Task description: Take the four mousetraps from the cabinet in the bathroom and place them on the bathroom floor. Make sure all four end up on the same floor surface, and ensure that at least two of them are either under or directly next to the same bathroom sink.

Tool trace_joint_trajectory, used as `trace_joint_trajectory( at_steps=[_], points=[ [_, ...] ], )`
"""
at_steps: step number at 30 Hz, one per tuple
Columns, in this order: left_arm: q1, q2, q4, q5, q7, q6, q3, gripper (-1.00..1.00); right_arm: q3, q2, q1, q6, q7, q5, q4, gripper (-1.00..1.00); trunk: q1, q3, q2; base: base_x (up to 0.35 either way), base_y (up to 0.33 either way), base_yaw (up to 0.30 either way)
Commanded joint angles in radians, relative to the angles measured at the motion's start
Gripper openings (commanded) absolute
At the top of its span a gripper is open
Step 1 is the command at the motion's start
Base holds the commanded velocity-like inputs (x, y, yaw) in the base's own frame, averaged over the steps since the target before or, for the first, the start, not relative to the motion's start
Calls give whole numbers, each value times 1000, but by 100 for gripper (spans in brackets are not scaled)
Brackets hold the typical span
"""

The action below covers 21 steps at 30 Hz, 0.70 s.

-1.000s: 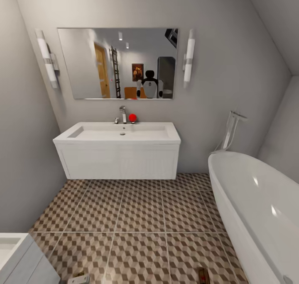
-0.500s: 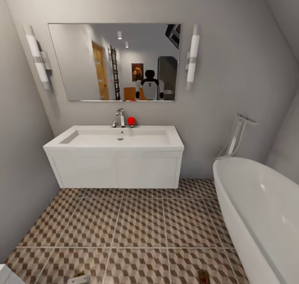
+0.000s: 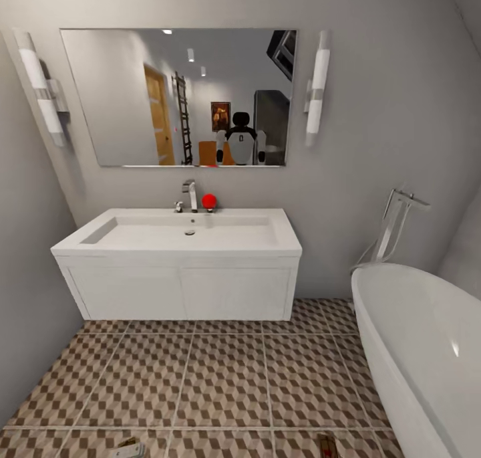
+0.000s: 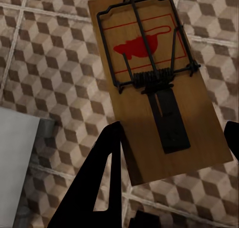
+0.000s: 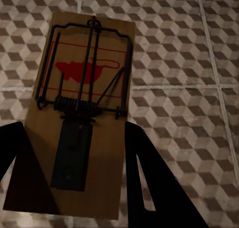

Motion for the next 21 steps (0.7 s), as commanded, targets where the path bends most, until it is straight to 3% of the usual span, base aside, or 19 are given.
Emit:
trace_joint_trajectory(
  at_steps=[1, 12, 21],
  points=[
    [-1, -1, 4, 6, 0, -6, -9, -100, 1, 0, -1, -3, 2, -6, 1, -100, 1, -1, 0, 308, 0, 0],
    [-1, -1, 4, 6, 0, -6, -9, -100, 1, 0, -1, -3, 2, -6, 1, -100, 1, -1, 0, 242, 0, 0],
    [-2, -1, 4, 6, 0, -6, -9, -100, 0, 0, -1, -3, 2, -6, 1, -100, 1, -1, 0, 24, 0, 0]
  ],
)
